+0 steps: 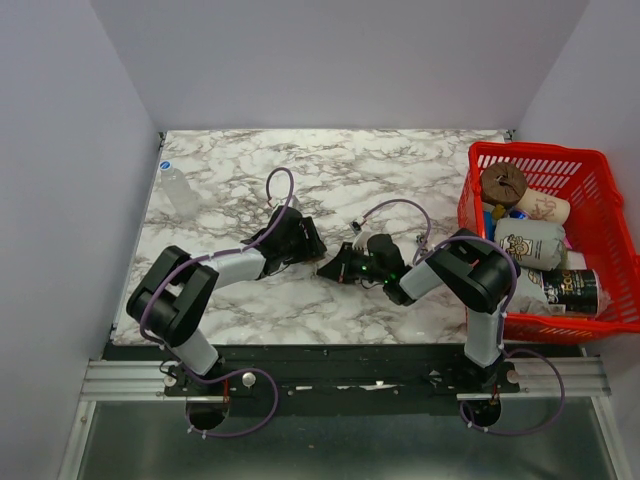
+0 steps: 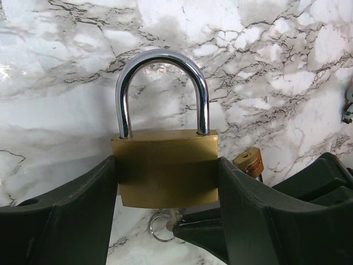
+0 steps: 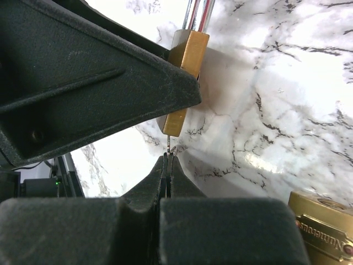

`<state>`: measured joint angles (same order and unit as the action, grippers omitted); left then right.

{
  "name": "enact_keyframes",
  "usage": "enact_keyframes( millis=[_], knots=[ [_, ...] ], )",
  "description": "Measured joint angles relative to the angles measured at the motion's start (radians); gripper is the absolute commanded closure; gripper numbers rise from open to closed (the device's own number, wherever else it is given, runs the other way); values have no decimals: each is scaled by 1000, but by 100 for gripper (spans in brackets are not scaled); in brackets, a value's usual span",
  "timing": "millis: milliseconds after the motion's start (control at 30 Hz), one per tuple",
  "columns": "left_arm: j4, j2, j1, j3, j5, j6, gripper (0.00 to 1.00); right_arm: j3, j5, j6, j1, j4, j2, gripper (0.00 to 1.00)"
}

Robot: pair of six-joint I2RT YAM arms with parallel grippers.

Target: Unlock with the key

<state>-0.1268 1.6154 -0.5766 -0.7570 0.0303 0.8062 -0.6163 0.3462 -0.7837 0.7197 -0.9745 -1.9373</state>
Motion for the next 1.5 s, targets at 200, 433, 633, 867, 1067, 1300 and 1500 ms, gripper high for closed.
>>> enact_keyframes(
  millis=[200, 433, 633, 867, 1067, 1300, 1500],
  knots=[
    [-19, 8, 0, 0, -9, 10, 100, -4, -20, 11, 0, 2, 0, 99],
    [-29, 9, 0, 3, -27, 15, 100, -20, -40, 11, 1, 24, 0, 99],
    [-34, 9, 0, 4, -43, 15, 100, -35, -44, 5, 2, 42, 0, 99],
    [-36, 8, -2, 7, -31, 22, 100, -51, -80, -17, 0, 21, -16, 99],
    [-43, 8, -5, 10, -40, 25, 100, -68, -83, -27, -6, 10, -38, 99],
    [-43, 8, -5, 10, -49, 25, 100, -70, -83, -27, -6, -8, -48, 99],
    [-39, -6, -5, 10, -49, 15, 100, -66, -78, -27, -9, -11, -39, 99]
  ],
)
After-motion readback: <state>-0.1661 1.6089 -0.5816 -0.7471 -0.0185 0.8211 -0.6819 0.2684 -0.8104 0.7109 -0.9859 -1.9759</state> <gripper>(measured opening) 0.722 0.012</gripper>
